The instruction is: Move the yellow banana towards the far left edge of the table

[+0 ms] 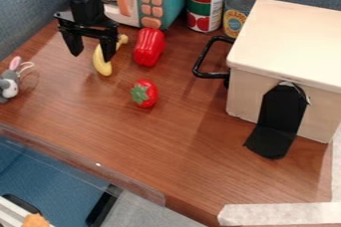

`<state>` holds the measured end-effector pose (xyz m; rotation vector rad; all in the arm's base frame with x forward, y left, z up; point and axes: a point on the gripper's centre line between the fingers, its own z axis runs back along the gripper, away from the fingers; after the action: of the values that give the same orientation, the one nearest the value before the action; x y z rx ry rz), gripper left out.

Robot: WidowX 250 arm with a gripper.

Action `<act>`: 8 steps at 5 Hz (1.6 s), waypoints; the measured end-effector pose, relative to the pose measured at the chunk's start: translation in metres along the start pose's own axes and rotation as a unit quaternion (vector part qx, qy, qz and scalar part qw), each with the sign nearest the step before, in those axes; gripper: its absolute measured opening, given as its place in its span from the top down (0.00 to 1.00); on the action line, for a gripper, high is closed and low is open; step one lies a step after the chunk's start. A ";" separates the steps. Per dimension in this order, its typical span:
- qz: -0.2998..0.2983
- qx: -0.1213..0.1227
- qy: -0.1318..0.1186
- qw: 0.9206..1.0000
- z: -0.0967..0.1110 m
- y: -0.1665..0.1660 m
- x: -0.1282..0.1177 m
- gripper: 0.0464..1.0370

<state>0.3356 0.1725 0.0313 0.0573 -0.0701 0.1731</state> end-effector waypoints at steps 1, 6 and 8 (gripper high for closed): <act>-0.003 0.005 0.013 1.000 -0.013 -0.005 0.004 0.09; 0.049 -0.007 -0.023 0.998 0.012 0.054 0.005 0.51; 0.078 0.004 0.006 0.997 -0.011 0.090 0.011 0.51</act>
<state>0.3315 0.2633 0.0253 0.0591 -0.0610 0.3300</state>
